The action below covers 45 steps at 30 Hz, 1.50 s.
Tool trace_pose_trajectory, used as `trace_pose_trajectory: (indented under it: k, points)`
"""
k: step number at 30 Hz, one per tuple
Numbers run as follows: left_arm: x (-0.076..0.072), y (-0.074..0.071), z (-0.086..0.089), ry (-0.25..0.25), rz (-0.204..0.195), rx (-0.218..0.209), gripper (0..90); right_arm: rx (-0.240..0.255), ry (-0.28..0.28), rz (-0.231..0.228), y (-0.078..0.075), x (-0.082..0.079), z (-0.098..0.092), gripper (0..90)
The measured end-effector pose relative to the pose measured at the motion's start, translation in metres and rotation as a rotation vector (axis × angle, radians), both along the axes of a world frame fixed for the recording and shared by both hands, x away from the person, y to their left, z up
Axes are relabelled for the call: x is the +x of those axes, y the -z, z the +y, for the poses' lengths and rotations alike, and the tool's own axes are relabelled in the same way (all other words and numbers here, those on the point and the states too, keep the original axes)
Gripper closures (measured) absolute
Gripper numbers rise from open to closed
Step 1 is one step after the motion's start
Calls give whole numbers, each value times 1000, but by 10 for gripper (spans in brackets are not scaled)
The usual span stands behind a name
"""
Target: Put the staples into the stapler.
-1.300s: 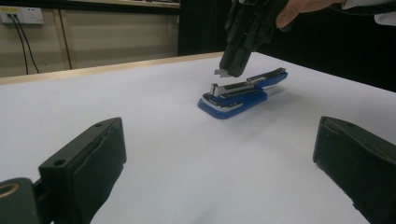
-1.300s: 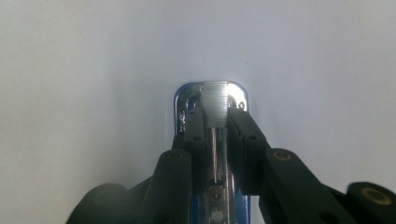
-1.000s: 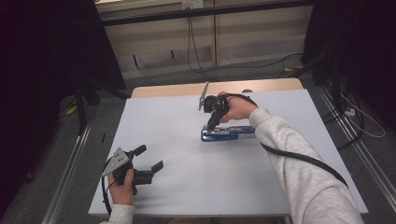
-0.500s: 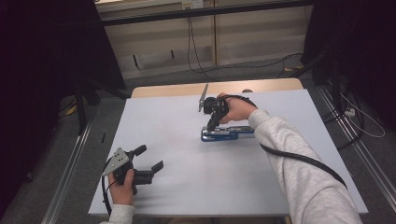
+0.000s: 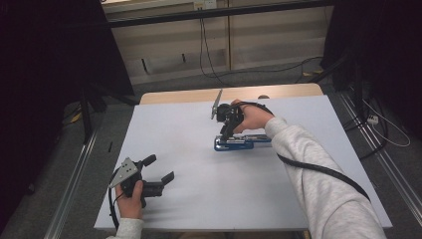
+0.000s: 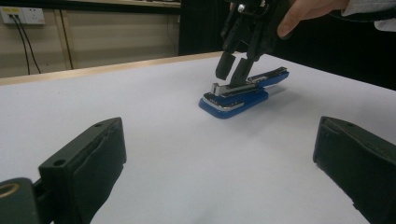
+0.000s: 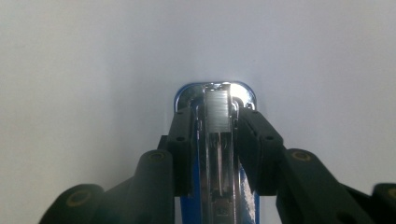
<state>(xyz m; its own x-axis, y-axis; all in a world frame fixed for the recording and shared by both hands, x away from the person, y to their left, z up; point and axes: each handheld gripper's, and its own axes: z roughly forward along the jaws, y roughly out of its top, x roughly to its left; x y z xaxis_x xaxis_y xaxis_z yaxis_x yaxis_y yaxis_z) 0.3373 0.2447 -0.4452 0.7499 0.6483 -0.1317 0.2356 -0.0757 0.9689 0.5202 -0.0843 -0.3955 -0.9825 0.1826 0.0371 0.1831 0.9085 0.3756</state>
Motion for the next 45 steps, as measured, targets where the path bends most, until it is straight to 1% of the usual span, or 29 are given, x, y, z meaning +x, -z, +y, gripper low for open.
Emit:
trace_pose_trajectory:
  k: [3,5,7,8,11,13,14,15,17,18,19,20,24,25,26,27,28,30,31,34,35,36,38,39,40,41,42,44,45]
  points:
    - [0,0,0,0,-3,0,27,10,1,2,-1,-1,-2,619]
    - [0,0,0,7,2,-2,27,9,14,-1,-2,-2,-5,596]
    - [1,0,0,2,-7,7,27,17,28,7,-3,-4,-7,581]
    - [1,0,0,10,0,8,26,16,30,3,-4,-4,-8,570]
    - [2,0,-1,4,1,7,27,20,38,2,-4,-7,-13,536]
    - [2,1,-2,10,16,1,26,19,47,4,-5,-8,-14,528]
    - [3,1,-3,18,21,5,24,30,63,10,-5,-9,-18,495]
    - [5,0,-3,25,16,24,24,33,66,6,-6,-10,-21,482]
    - [9,-1,-7,38,37,35,24,34,69,4,-6,-10,-23,471]
    - [10,-1,-10,48,53,33,24,33,74,5,-6,-10,-26,457]
    - [12,-1,-12,57,60,43,24,33,87,3,-6,-11,-28,433]
    - [15,-2,-17,64,64,48,25,35,103,0,-6,-11,-34,403]
    - [18,-4,-23,79,83,57,25,49,128,-6,-9,-12,-42,376]
    - [19,-5,-25,82,87,60,24,57,143,-13,-9,-12,-47,341]
    - [21,-5,-27,89,95,67,24,57,143,-13,-9,-12,-47,341]
    - [22,-5,-29,91,100,80,23,68,166,-17,-10,-13,-52,321]
    - [23,-5,-32,99,109,84,22,73,170,-19,-9,-14,-55,305]
    - [25,-5,-36,120,116,86,22,76,180,-23,-9,-14,-57,285]
    - [27,-5,-38,123,119,91,21,85,205,-22,-9,-15,-62,266]
    - [35,-8,-45,118,118,90,21,97,225,-26,-10,-18,-68,236]
    - [39,-7,-49,118,125,79,22,97,228,-23,-10,-19,-71,231]
    - [39,-7,-49,118,125,79,21,97,228,-23,-10,-19,-71,231]
    - [43,-6,-53,124,142,93,22,96,242,-31,-10,-22,-76,214]
    - [44,-5,-56,117,153,92,25,103,256,-30,-10,-25,-81,192]
    - [45,-5,-59,131,153,105,25,103,256,-30,-10,-25,-81,192]
    - [45,-5,-61,137,149,107,29,115,271,-32,-10,-27,-87,174]
    - [47,-5,-64,144,147,106,28,115,271,-32,-10,-27,-87,174]
    - [50,-5,-69,145,153,101,28,114,289,-33,-10,-30,-93,164]
    - [51,-5,-71,144,155,111,29,117,290,-34,-11,-31,-96,162]
